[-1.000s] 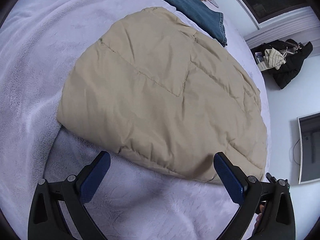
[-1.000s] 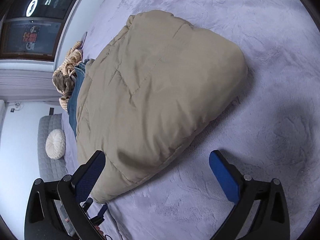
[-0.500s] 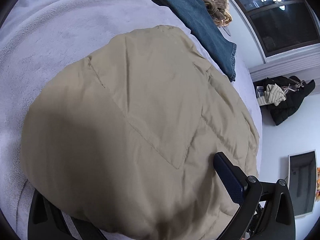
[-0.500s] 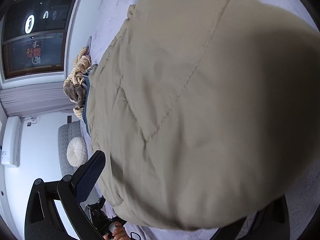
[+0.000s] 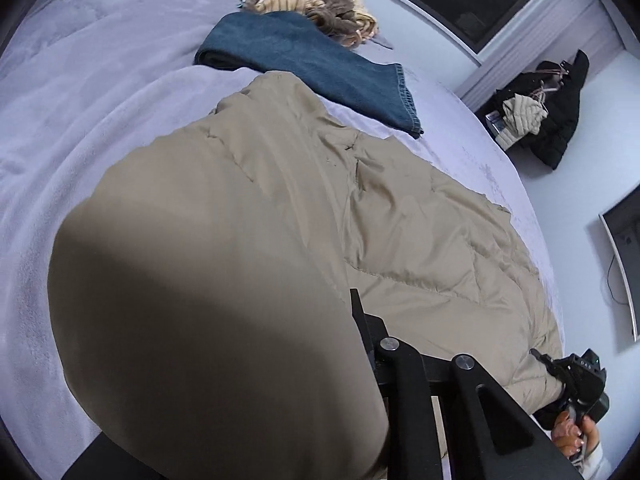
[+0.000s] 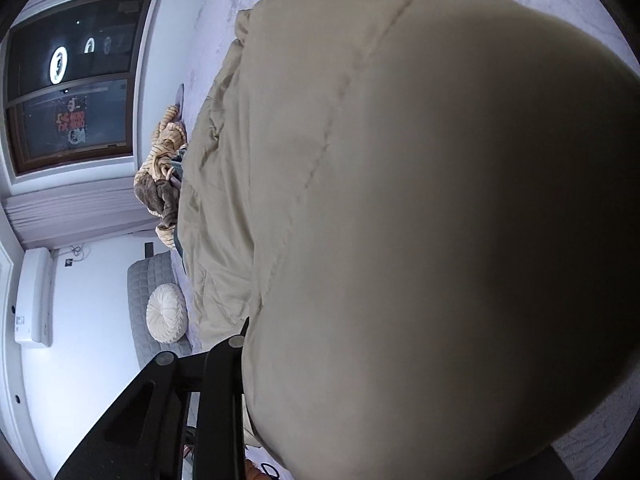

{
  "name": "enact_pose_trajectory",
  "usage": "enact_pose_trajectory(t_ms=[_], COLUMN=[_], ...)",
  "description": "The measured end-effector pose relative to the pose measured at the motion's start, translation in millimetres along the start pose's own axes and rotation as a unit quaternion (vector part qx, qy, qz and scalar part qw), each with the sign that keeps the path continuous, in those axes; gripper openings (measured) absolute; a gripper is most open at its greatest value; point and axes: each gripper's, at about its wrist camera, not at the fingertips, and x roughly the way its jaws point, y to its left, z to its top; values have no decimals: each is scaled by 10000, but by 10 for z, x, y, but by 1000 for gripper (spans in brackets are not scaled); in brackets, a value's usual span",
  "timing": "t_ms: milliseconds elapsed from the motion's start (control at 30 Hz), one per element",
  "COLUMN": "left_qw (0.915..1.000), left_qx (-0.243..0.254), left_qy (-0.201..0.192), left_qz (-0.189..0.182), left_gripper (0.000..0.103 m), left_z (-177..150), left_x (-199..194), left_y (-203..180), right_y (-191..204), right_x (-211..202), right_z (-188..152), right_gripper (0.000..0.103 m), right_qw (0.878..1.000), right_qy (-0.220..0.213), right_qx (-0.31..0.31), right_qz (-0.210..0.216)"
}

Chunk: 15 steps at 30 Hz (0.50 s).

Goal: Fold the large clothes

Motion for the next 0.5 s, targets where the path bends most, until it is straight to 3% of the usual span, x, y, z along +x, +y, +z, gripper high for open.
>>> enact_pose_trajectory(t_ms=[300,500], left_qw=[9975,9978], left_qx=[660,564], left_qy=[112,235], left_qz=[-207,-263], left_gripper=[24,24], left_z=[-181,-685], left_x=[-535,-1024], left_y=[5,145], right_y=[183,28], right_x=[-426,-725], right_z=[-480,-870], right_gripper=[25,25], right_qw=[9990,9989], right_qy=[-117,71], right_qx=[-376,-243], right_qz=[-201,-400])
